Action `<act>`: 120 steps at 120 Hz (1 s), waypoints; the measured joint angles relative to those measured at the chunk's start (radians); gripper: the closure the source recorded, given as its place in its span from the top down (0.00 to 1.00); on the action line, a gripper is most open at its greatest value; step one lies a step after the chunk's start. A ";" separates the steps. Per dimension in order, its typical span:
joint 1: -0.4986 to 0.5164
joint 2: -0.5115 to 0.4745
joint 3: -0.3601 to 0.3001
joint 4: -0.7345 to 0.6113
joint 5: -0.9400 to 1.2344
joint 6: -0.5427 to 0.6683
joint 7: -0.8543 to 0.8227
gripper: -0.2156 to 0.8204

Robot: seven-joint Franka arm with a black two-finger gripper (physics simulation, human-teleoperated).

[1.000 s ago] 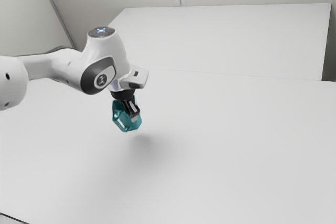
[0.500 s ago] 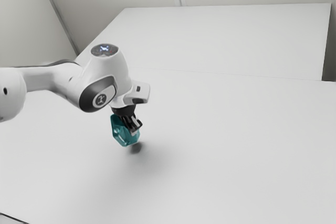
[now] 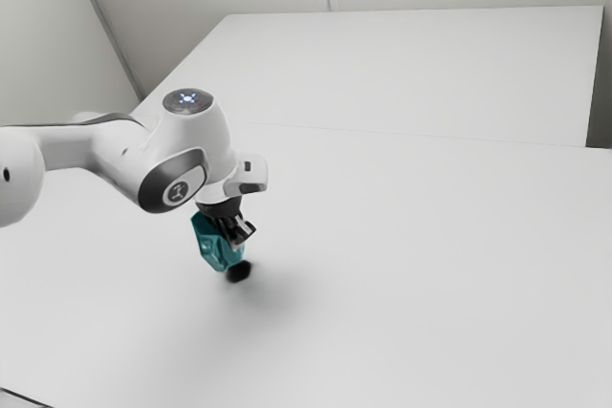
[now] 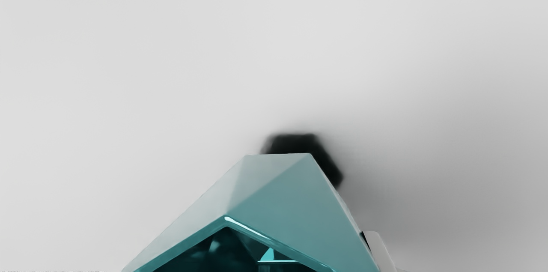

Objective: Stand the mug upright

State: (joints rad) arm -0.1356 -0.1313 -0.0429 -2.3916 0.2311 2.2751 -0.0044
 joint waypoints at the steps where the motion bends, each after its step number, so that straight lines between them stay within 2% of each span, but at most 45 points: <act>1: 0.000 0.000 0.000 -0.001 0.000 0.001 -0.002 0.04; 53: 0.009 0.028 0.000 -0.031 0.005 0.032 -0.071 0.05; 85: 0.009 0.014 0.000 -0.030 -0.004 0.036 -0.085 0.26; 103: 0.010 -0.008 0.000 -0.028 -0.008 0.037 -0.091 0.50; 120: 0.010 -0.021 -0.007 -0.022 -0.014 0.034 -0.094 0.63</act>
State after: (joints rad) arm -0.1258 -0.1525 -0.0497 -2.4132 0.2174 2.3091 -0.0984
